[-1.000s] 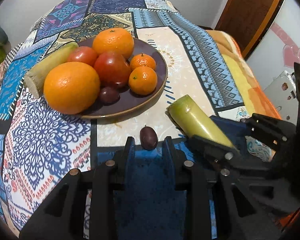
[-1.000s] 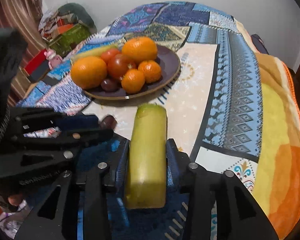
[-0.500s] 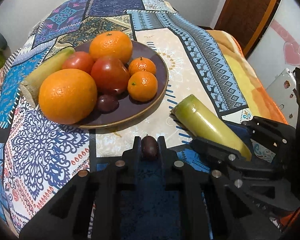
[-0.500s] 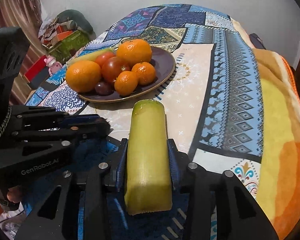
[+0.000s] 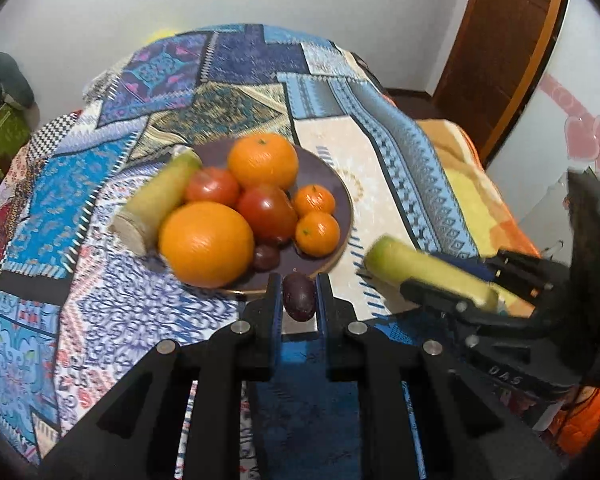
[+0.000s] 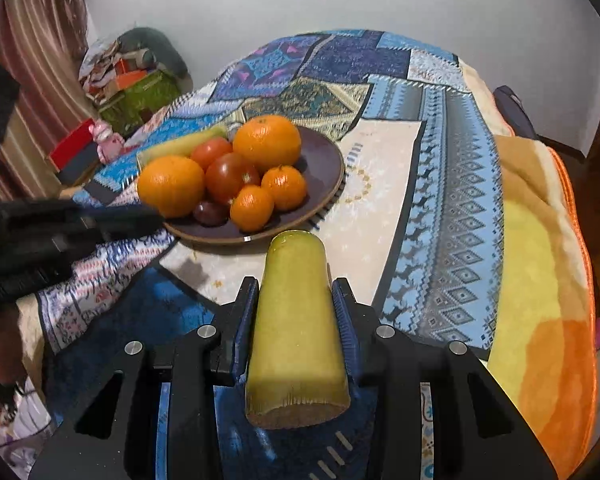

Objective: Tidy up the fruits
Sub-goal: 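Carry the cucumber onto the plate with the right tool while the left tool lowers the plum there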

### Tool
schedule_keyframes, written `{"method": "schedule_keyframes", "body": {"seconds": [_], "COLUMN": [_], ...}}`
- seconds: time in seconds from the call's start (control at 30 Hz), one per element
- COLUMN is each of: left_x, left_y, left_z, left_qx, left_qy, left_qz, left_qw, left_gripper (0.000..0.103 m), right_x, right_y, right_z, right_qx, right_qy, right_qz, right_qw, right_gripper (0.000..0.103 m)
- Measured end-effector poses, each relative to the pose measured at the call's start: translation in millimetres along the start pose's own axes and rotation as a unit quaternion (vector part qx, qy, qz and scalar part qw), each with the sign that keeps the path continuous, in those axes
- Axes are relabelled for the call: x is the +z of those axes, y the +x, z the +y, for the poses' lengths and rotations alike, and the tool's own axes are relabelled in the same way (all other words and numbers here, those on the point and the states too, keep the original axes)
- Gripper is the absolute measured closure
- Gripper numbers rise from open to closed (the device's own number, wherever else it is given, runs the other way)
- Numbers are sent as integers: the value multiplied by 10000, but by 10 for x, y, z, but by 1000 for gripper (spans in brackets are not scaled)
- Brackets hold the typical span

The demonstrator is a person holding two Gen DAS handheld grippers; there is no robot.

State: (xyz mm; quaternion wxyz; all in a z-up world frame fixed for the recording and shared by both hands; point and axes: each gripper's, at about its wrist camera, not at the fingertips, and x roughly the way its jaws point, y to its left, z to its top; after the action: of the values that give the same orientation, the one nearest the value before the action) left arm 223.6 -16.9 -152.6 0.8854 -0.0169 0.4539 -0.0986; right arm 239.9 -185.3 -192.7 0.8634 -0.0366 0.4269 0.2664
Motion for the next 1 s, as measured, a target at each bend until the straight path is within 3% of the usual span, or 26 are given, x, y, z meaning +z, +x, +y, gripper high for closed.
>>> {"method": "schedule_keyframes", "body": {"seconds": [0.13,0.33,0.7,1.0], "left_x": [54,138,338,479], "left_y": [-126,-244,-199,10], "left_z": [101,303,483,594], "left_qx": [92,205,447,516], "left_qy": [-53,-240,-252,-212], "left_qz": [-162,-336,-469,-406], "left_qw": [9998,9989,9976,9976], "left_gripper": [88,88,88,88], "right_x": [-58,58,533,896], "right_y": [17,-103,-161,159], "right_z": [-18,-63,99,332], "right_qx": [-26,-52,88,221], "right_qy": [5,136,-2,-243], "right_qz": [71,-170,-704,-749], "right_qw": [10000,9997,9975,9966], "right_gripper": [68,68,68,68]}}
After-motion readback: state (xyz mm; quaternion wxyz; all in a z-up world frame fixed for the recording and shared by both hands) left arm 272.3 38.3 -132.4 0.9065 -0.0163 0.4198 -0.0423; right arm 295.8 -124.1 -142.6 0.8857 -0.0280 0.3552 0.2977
